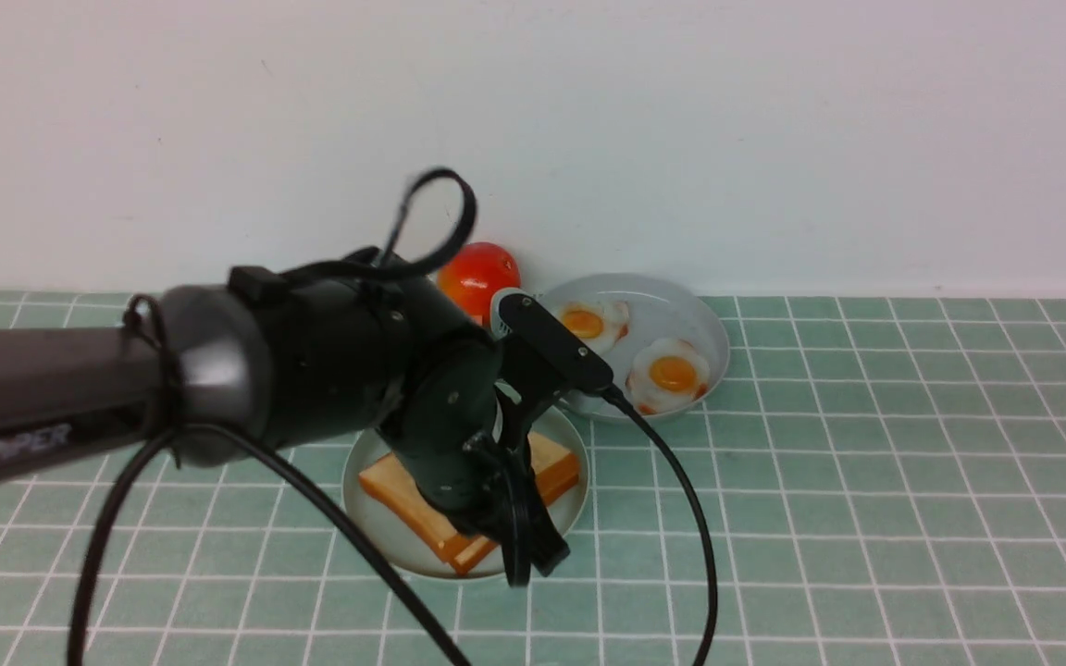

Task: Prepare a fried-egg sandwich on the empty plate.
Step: Use the left arm to place a slice of bread on the fried egg in the middle

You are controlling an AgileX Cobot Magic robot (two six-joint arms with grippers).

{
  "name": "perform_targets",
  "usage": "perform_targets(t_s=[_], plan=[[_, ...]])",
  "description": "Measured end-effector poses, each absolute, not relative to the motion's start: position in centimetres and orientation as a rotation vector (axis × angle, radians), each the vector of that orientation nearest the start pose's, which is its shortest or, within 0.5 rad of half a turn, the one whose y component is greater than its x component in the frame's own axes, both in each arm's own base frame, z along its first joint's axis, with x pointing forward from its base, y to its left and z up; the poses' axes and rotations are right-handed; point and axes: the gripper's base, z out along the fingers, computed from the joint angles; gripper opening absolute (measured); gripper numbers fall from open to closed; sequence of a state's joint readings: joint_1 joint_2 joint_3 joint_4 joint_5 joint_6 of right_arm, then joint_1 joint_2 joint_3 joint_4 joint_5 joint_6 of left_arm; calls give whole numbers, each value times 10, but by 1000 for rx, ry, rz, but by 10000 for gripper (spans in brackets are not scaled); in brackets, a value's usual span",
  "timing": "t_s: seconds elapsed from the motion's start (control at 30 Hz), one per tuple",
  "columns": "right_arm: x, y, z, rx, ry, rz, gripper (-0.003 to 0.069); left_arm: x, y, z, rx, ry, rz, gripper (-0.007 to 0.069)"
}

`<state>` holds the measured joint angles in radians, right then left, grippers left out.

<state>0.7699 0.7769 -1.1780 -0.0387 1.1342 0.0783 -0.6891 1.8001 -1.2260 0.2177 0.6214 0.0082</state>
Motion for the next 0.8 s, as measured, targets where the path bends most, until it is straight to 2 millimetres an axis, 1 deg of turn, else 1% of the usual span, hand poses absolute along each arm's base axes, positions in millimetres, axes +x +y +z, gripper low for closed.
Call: perform_targets(t_s=[0.27,0.4,0.43,0.47,0.67,0.7,0.8], plan=[[78,74,428,-775,2152,439,46,300,-232,207,1087,2394,1,29],[77,75,428,-777,2156,450,51,300,-232,207,1088,2393,1,64],[77,75,428,-777,2156,450,52,300,-232,207,1089,2396,3,88],[77,75,428,-777,2156,450,54,300,-232,207,1089,2396,3,143],[76,75,428,-778,2163,458,60,300,-232,207,1089,2396,3,336],[76,75,428,-780,2166,461,61,300,-232,207,1089,2396,3,360],[76,75,427,-781,2171,468,64,300,-232,207,1063,2406,-5,387]])
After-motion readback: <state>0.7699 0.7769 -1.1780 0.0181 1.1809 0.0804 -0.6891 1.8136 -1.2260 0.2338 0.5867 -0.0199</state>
